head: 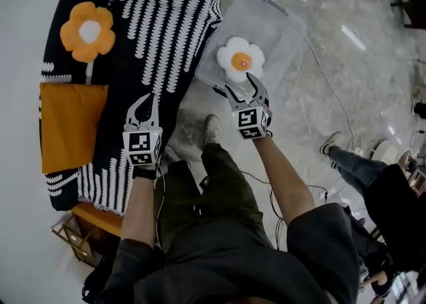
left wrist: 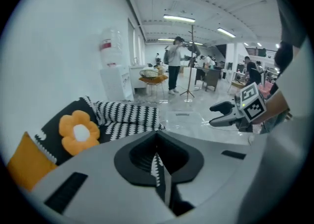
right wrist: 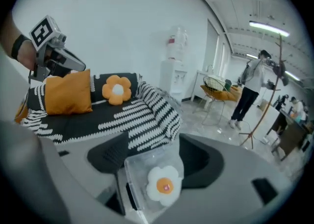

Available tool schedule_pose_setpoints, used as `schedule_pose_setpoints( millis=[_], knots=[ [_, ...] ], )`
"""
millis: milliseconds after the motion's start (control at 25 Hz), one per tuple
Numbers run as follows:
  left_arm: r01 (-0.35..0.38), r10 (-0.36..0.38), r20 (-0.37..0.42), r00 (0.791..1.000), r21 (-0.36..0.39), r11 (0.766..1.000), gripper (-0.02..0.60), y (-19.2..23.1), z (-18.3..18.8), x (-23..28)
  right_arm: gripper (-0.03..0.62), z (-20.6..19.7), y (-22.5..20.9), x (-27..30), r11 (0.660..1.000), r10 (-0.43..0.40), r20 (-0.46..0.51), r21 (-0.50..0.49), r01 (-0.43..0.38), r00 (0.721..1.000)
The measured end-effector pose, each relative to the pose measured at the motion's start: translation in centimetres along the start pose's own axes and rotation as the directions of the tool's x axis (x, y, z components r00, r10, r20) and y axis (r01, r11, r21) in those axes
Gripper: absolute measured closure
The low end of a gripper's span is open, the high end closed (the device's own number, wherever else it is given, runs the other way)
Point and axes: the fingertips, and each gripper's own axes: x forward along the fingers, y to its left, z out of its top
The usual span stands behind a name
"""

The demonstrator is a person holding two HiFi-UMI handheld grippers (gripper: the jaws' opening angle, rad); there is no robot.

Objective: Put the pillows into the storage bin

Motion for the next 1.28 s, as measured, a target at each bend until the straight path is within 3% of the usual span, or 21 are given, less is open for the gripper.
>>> schedule_pose_setpoints(
  millis=[120, 280, 480, 840, 1080, 1280],
  knots=[
    [-0.147, 0.149, 0.032, 0.988, -0.051, 0.988, 0.578, 5.3, 1.1, -5.5, 0.283, 8.9, 2.5, 0.5, 0.99, 0.109, 0.11, -0.1, -0.098, 0.988],
    [-0.271, 0.279, 0.045, 0.959, -0.128, 0.954, 0.578, 12.2, 0.4, -13.0, 0.283, 18.9, 9.5, -0.3, 0.95, 0.264, 0.195, -0.219, -0.221, 0.945],
    [-0.414, 0.435, 0.026, 0.9, -0.26, 0.872, 0.578, 18.5, -3.4, -20.3, 0.283, 27.6, 19.7, -1.3, 0.832, 0.477, 0.216, -0.422, -0.359, 0.852],
    [-0.538, 0.583, -0.028, 0.812, -0.424, 0.728, 0.578, 26.3, -12.1, -28.6, 0.26, 33.8, 37.3, 1.1, 0.589, 0.691, 0.082, -0.639, -0.494, 0.718],
    [-0.587, 0.642, -0.068, 0.764, -0.486, 0.647, 0.578, 32.6, -17.5, -33.5, 0.233, 36.6, 48.0, 3.5, 0.459, 0.741, -0.014, -0.719, -0.522, 0.671],
    [-0.602, 0.662, -0.097, 0.743, -0.529, 0.598, 0.578, 38.0, -21.3, -34.9, 0.214, 37.9, 56.1, 7.0, 0.356, 0.762, -0.105, -0.756, -0.549, 0.639]
  ],
)
